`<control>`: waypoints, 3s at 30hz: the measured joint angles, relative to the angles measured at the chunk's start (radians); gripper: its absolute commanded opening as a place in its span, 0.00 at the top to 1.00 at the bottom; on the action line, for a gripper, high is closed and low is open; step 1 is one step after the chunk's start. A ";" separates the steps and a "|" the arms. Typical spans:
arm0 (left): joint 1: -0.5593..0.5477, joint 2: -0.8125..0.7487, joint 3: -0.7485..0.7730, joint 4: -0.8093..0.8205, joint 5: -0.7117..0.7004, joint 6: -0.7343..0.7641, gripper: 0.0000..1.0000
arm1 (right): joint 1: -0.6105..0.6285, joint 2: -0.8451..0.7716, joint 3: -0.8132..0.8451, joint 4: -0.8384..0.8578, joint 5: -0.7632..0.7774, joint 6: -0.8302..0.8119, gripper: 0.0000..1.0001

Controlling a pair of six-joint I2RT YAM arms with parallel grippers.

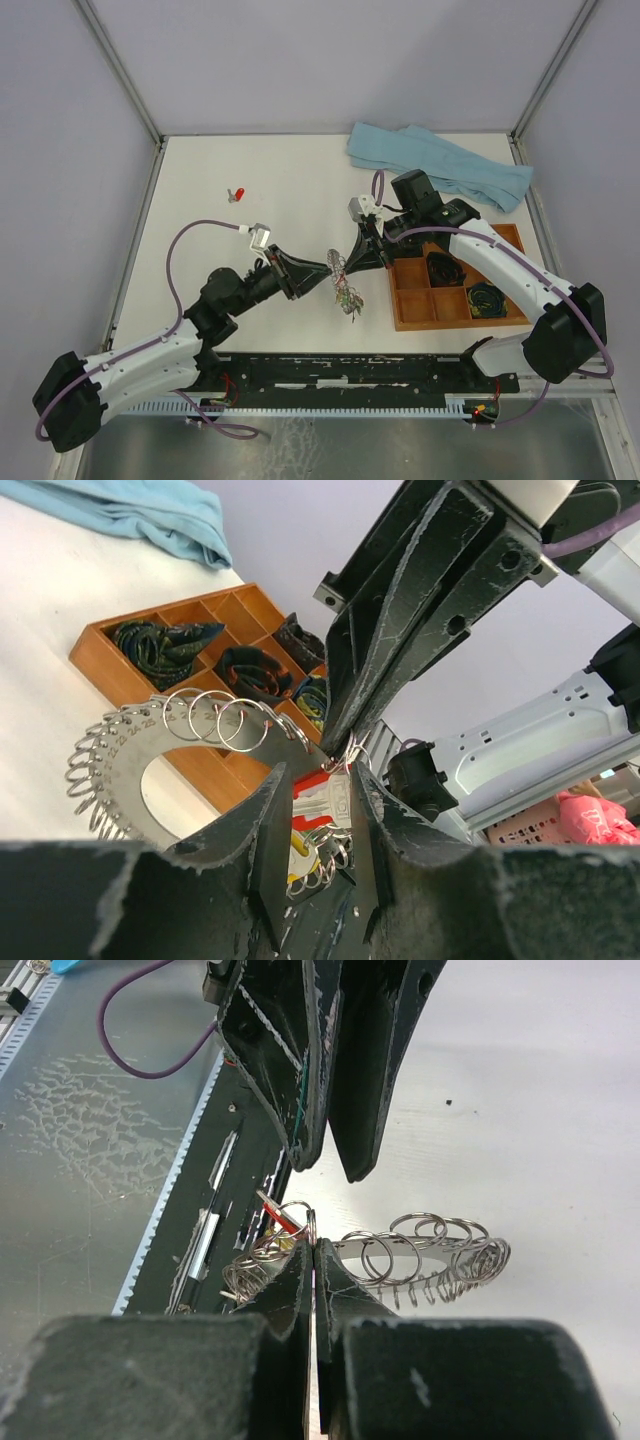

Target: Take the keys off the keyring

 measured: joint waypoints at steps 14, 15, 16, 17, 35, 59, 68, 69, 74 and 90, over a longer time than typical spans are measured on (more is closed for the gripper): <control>-0.006 0.075 0.012 0.041 0.051 -0.066 0.69 | 0.000 0.000 0.000 0.000 0.011 0.000 0.99; -0.007 0.080 0.014 0.047 0.055 -0.069 0.69 | 0.000 0.000 0.000 0.000 0.012 0.000 0.99; -0.009 0.089 0.016 0.058 0.059 -0.072 0.69 | 0.000 0.000 0.000 0.000 0.012 0.000 0.99; -0.010 0.095 0.018 0.063 0.061 -0.076 0.69 | 0.000 0.000 0.000 0.000 0.012 0.000 0.99; -0.013 0.144 0.050 0.044 0.085 -0.092 0.97 | -0.004 0.000 -0.001 -0.002 0.015 -0.001 0.99; -0.018 0.163 0.068 -0.098 0.077 -0.014 0.97 | -0.005 -0.022 -0.010 0.021 0.006 0.005 0.99; -0.017 0.175 0.068 -0.122 0.078 0.004 0.97 | -0.006 -0.023 -0.020 0.032 -0.005 0.015 0.99; -0.018 0.175 0.068 -0.122 0.078 0.005 0.95 | -0.006 -0.023 -0.020 0.034 -0.005 0.015 0.99; -0.017 0.147 0.068 -0.138 0.069 0.045 0.70 | -0.006 -0.023 -0.021 0.037 -0.005 0.016 0.99; -0.018 0.019 -0.054 0.135 0.140 0.437 0.61 | -0.006 -0.023 -0.021 0.036 -0.013 0.000 0.99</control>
